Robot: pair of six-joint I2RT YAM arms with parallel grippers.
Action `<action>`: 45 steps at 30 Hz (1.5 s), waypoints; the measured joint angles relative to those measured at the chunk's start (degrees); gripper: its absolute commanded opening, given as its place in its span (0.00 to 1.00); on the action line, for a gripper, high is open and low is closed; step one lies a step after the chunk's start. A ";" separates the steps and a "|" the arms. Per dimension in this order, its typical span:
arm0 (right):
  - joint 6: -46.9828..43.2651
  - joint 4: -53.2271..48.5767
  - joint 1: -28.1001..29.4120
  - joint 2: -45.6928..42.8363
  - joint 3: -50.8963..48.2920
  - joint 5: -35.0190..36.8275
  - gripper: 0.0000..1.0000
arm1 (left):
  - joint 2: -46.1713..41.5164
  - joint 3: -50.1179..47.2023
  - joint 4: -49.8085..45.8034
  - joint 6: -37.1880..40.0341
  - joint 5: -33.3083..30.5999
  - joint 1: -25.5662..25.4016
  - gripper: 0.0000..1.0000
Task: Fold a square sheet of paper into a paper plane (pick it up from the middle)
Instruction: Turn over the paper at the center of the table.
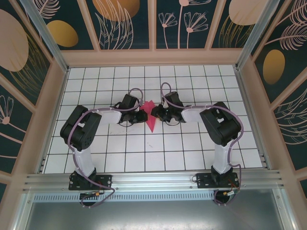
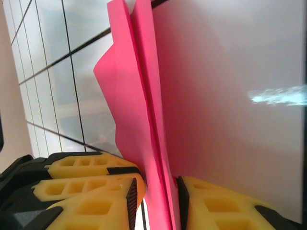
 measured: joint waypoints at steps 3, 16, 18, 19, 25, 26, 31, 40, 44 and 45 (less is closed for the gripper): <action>-0.74 1.03 0.42 0.39 -0.52 -0.85 0.30 | -0.46 -0.85 0.63 -1.22 0.00 0.00 0.15; -4.90 5.60 2.54 0.26 -4.11 -3.61 0.24 | -0.48 -1.38 1.97 -4.31 -0.02 0.00 0.13; -4.92 6.34 2.75 0.26 -4.63 -3.63 0.22 | -0.48 -1.38 2.23 -4.57 -0.02 0.00 0.13; -4.98 6.58 2.78 0.26 -4.74 -3.61 0.19 | -0.48 -1.38 2.29 -4.70 -0.02 0.00 0.13; -4.90 7.13 3.28 0.26 -5.49 -3.91 0.11 | -0.48 -1.38 2.38 -4.94 0.00 0.00 0.14; -4.90 7.13 3.34 0.26 -5.53 -4.00 0.10 | -0.48 -1.38 2.38 -4.96 0.00 0.00 0.14; -4.98 6.56 3.43 0.15 -5.57 -3.72 0.02 | -1.51 -1.40 2.32 -5.14 -0.04 0.00 0.20; -13.05 -10.27 4.46 -7.69 -2.38 5.88 0.01 | -14.91 -3.28 2.45 -7.89 -3.85 0.63 0.44; -19.65 -24.70 7.02 -11.93 4.39 18.21 0.03 | -22.47 -6.21 3.34 -10.49 -6.32 1.64 0.50; -20.70 -27.50 7.67 -12.50 5.77 21.09 0.03 | -23.71 -6.95 3.52 -11.21 -6.80 1.86 0.52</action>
